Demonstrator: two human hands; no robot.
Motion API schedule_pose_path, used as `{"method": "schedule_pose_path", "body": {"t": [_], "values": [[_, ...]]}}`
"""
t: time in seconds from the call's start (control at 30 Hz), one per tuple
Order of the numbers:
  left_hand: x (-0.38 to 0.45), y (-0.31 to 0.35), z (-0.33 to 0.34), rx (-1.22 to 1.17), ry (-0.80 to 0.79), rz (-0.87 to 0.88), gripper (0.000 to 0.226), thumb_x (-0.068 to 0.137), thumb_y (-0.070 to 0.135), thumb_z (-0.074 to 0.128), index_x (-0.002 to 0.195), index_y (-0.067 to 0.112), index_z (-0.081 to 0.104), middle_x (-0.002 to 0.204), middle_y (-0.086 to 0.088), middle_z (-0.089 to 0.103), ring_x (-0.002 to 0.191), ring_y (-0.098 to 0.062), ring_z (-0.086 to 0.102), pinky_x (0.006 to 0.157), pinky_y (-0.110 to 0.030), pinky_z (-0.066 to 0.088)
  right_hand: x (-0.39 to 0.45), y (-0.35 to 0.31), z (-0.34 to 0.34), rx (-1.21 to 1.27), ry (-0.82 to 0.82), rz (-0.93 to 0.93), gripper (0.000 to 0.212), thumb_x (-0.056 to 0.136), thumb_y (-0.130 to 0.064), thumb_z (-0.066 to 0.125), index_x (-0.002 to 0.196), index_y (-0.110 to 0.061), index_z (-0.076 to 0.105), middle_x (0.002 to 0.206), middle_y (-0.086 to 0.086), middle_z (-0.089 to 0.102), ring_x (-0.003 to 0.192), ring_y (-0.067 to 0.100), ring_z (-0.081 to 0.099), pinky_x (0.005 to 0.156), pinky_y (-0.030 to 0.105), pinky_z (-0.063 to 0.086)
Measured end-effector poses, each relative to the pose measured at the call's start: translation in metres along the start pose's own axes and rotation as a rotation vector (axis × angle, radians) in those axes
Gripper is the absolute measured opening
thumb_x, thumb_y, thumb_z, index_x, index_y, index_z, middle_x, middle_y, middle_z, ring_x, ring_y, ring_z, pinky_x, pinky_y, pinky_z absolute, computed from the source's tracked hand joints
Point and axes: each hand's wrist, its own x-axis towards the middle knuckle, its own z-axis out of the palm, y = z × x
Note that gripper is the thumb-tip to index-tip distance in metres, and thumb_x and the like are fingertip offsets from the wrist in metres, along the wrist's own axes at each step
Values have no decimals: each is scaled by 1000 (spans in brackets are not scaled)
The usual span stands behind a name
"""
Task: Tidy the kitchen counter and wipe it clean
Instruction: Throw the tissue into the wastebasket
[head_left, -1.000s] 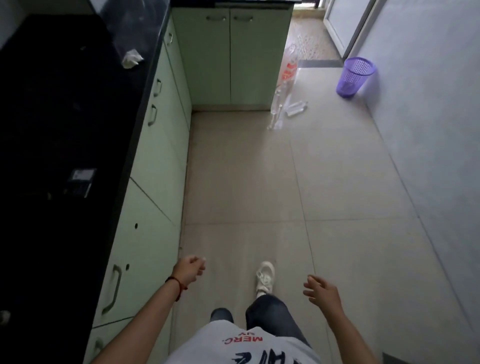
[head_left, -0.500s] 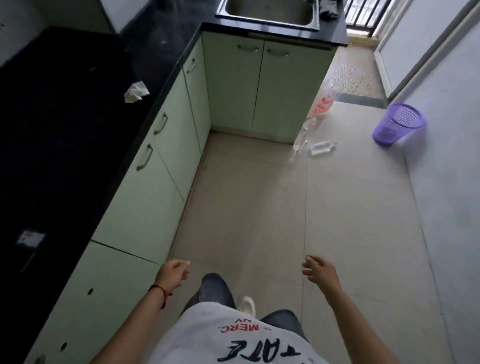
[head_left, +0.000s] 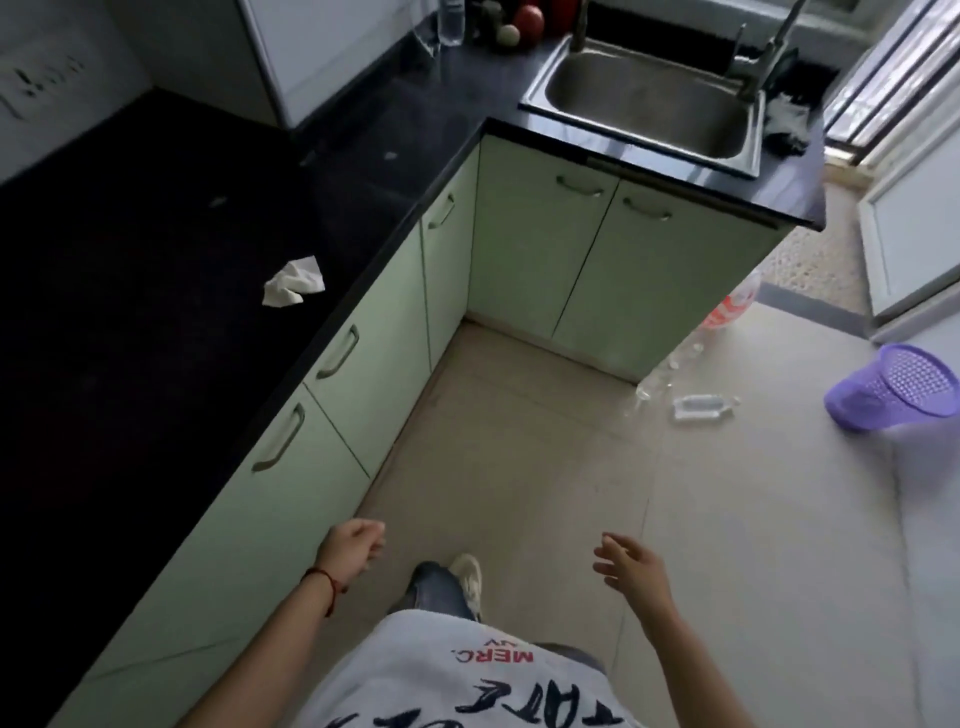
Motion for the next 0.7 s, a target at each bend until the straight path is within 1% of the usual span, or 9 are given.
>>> {"method": "schedule_pose_path", "body": {"t": [0.13,0.2,0.3,0.37,0.43,0.5,0.57,0.63,0.7], "values": [[29,86,2,31,10,132,22,88,15,53,67,19,58,67,2,60,70,-19,56,66,-25,43,39,-54,11,-45,-33,-36,24,92,-12,49,111,0,58,89,13,62,72,24,59,64,30,44],[38,121,-3,21,50,195,25,88,16,54,64,22,58,65,3,60,68,-16,56,70,-27,43,56,-81,23,-71,-87,-53,23,92,-12,48,110,-2,58,86,9,62,73,23,59,67,31,44],[47,155,-15,-27,124,235,26,87,16,54,62,23,56,63,4,56,63,-11,51,62,-25,41,87,-124,49,-130,-180,-71,24,92,-9,47,112,0,56,88,12,61,71,23,57,63,29,42],[54,164,-23,-69,191,235,18,85,22,57,67,18,59,64,4,55,65,-14,51,59,-24,40,110,-153,69,-194,-241,-107,24,92,-9,48,112,2,57,87,12,62,69,22,57,61,28,41],[59,168,-32,-94,262,230,15,86,22,56,85,9,64,71,3,58,73,-16,53,60,-23,41,131,-185,93,-279,-313,-180,25,91,-10,50,112,1,58,84,7,63,70,21,59,61,28,43],[62,171,-41,-127,351,213,19,88,16,54,100,5,64,84,-2,62,84,-17,57,69,-24,43,149,-219,119,-382,-404,-266,26,91,-12,51,113,0,59,83,4,65,71,20,62,62,28,45],[60,175,-49,-165,460,221,21,89,14,53,105,5,63,92,-6,63,90,-19,59,75,-23,43,160,-255,150,-490,-494,-368,27,91,-14,52,113,0,60,85,6,66,72,18,63,64,30,47],[58,179,-55,-184,589,229,20,89,12,53,105,6,63,93,-6,64,89,-18,60,73,-20,45,164,-292,183,-587,-575,-485,27,91,-17,52,113,-3,61,88,8,67,77,20,65,71,36,51],[58,182,-60,-137,736,248,20,89,15,52,104,8,64,93,-4,64,89,-17,60,75,-25,50,160,-327,217,-634,-649,-606,25,90,-19,54,111,-8,62,89,7,68,83,22,65,74,36,54]]}}
